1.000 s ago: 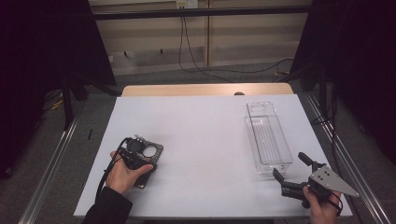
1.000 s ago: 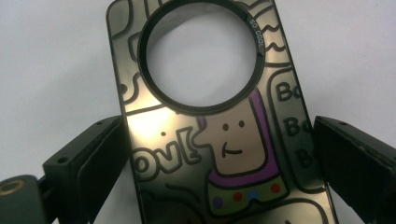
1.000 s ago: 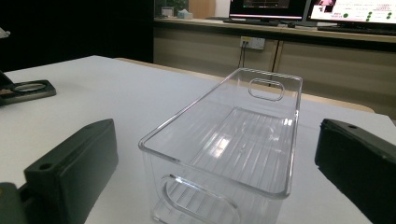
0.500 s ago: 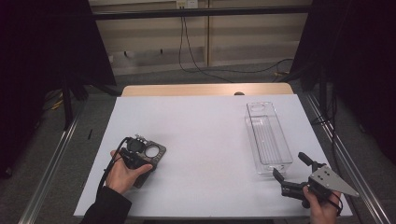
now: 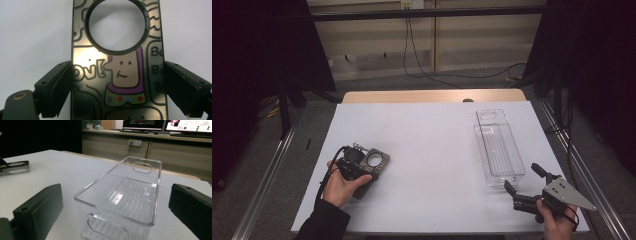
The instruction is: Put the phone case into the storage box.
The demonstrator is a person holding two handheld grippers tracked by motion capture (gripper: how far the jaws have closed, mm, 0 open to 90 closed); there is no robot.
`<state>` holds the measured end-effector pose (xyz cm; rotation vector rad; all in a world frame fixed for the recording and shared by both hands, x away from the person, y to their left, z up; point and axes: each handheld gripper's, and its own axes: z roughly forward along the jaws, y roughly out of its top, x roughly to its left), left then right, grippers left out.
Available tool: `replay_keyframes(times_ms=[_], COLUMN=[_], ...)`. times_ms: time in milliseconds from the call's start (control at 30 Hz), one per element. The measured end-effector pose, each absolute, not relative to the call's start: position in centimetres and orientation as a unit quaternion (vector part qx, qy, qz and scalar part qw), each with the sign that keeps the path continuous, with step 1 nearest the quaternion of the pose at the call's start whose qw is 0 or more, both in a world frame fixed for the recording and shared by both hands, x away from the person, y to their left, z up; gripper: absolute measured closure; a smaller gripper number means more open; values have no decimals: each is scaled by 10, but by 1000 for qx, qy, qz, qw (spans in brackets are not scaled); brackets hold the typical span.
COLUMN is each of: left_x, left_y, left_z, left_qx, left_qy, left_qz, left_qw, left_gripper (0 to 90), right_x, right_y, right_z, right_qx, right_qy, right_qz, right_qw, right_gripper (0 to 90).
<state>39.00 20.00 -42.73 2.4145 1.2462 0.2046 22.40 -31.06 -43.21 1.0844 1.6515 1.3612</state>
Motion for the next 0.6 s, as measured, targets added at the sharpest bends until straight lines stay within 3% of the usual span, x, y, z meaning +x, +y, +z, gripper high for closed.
replay_keyframes(times_ms=[600], left_x=[380], left_y=[199], left_z=[-408], left_qx=[839], left_qy=[410], left_qz=[109], left_qw=[342], left_gripper=[123], right_x=[224], right_y=[-310], right_z=[-432], right_qx=[421], right_qy=[641], right_qz=[529], right_qw=[363], right_gripper=[0])
